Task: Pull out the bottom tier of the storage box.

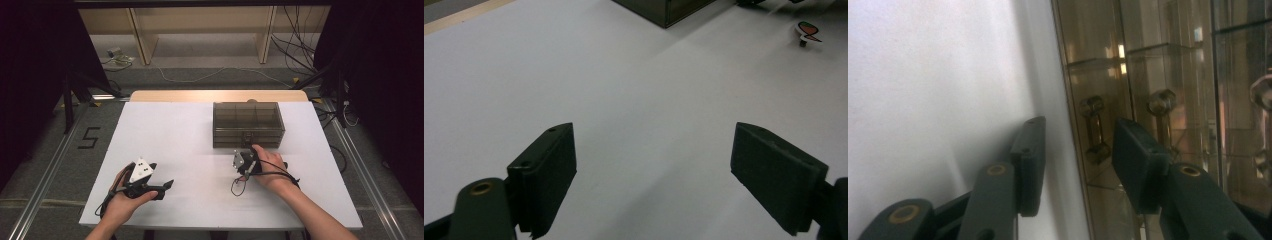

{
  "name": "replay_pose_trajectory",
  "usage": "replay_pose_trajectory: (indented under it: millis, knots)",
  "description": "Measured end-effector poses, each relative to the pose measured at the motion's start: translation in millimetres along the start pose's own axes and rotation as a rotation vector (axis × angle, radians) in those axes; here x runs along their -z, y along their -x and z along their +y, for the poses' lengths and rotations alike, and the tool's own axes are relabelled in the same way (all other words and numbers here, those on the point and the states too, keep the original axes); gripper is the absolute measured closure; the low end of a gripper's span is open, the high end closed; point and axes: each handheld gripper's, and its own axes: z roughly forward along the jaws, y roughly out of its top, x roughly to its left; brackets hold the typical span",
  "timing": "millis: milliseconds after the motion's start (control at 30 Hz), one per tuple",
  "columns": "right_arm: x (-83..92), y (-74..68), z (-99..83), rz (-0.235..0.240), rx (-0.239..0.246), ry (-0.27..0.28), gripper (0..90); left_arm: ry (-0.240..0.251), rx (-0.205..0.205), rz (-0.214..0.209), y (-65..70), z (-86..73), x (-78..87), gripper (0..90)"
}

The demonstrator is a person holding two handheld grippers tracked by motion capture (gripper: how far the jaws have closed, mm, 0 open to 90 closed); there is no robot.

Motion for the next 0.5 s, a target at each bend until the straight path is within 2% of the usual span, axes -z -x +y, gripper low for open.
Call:
replay_pose_trajectory:
  millis: [100,333,500]
  knots:
    - [-2.2,-1.7,2.4,-0.02,0.035,-0.01,58.9,-0.002,0.002,-0.003,-0.3,-0.2,-0.1,18.3]
    - [-5.4,-2.9,4.1,-0.031,0.063,-0.032,62.7,0.002,0.004,-0.005,-0.8,-0.3,0.7,18.1]
    - [-6.6,-6.5,5.1,-0.061,0.096,-0.035,63.5,-0.001,0.003,-0.005,-1.5,-0.4,0.4,18.1]
